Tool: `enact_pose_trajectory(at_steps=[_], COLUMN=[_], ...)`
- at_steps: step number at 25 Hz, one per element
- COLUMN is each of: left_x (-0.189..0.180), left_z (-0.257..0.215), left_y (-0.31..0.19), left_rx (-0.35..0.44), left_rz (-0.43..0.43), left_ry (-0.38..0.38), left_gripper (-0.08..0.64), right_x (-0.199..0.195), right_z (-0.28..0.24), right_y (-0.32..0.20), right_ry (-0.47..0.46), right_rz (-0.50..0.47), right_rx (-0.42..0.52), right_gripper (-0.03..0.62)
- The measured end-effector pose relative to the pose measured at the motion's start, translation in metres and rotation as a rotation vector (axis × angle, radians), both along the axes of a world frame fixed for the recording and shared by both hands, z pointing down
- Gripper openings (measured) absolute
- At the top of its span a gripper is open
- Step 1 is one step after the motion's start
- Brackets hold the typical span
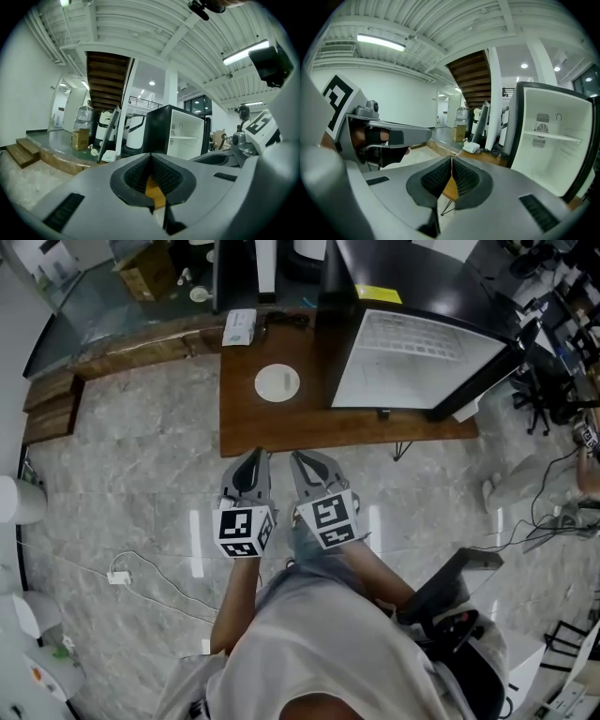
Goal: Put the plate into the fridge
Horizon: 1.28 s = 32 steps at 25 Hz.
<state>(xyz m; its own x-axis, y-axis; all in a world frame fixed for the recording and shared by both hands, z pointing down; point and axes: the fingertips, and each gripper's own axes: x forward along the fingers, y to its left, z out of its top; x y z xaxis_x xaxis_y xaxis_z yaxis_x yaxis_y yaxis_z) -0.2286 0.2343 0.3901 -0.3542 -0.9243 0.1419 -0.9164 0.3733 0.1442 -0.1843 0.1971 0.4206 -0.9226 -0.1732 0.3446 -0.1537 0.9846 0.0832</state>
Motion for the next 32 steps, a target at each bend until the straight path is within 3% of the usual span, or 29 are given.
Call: enact_pose_trajectory(at_steps=[11, 21, 27, 32], left_x=[-0.155, -0.219, -0.284, -0.345], left_z=[0.018, 0.031, 0.060, 0.109], left_y=[-0.153, -0.202, -0.218, -0.256], left_rx=[-0.040, -0.069, -0.142, -0.246], left_rz=[-0.007, 0.005, 0.088, 0.234], left_ry=[0.013, 0.005, 0.002, -0.004], left_gripper=[0.020, 0.020, 0.020, 0.020], right_x=[-0.152, -0.207, -0.252, -0.295], right_z=[0.011, 0.023, 0.053, 0.084], right_y=[-0.148, -0.194, -0.205, -0.228], right_ry=[0.029, 0.041, 0.087, 0.113], right_rz=[-0.015, 0.022, 0.118, 0.252], right_rx=[-0.002, -0.012, -0.066, -0.103], right_gripper=[0.018, 0.018, 0.018, 0.018])
